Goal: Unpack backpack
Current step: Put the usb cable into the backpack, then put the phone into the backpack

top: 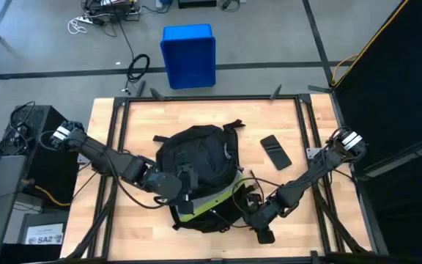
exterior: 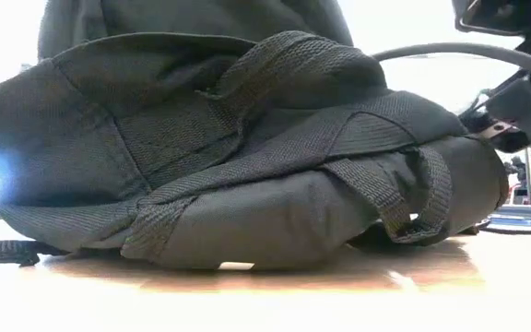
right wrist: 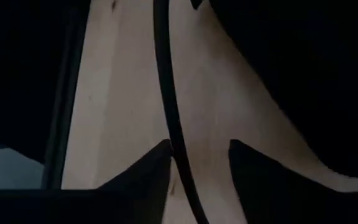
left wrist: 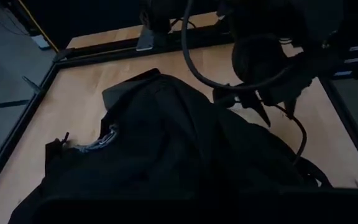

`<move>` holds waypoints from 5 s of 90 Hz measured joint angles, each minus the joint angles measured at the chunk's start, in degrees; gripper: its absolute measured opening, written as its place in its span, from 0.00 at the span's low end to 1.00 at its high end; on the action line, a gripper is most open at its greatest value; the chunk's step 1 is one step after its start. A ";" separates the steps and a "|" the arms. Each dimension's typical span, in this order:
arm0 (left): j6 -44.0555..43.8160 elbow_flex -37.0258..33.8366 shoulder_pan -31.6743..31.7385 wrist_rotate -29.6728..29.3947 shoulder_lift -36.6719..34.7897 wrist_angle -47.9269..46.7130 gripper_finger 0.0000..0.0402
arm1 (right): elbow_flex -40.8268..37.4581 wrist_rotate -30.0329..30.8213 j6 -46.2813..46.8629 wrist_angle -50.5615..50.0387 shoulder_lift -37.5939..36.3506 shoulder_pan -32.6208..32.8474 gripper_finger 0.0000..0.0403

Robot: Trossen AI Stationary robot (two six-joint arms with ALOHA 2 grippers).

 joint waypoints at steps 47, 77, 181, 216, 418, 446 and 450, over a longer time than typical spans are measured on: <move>-0.04 0.00 0.00 0.02 0.00 -0.89 0.00 | 0.00 1.20 -8.67 6.10 -6.69 0.70 0.00; -0.04 0.00 0.00 0.04 0.00 -1.03 0.00 | 0.00 0.74 -28.44 27.67 -16.38 -0.58 0.00; 0.57 -0.04 0.02 -5.03 0.02 2.38 0.00 | 3.63 -6.59 -42.50 38.39 -9.15 -14.56 0.00; 2.76 3.12 0.20 -7.43 -0.07 3.41 0.00 | 3.69 11.21 -37.76 28.10 -3.65 -20.64 0.00; 0.50 3.58 -0.07 -6.95 0.26 0.22 0.00 | -17.04 24.03 16.06 -34.13 -26.03 -34.09 0.70; 1.81 3.56 -0.07 -6.95 0.33 0.13 0.00 | -23.67 18.10 10.11 -21.69 -26.03 -48.13 0.90; 1.83 3.56 -0.07 -6.95 0.33 0.09 0.00 | -24.26 16.26 9.20 -20.68 -26.03 -49.55 0.93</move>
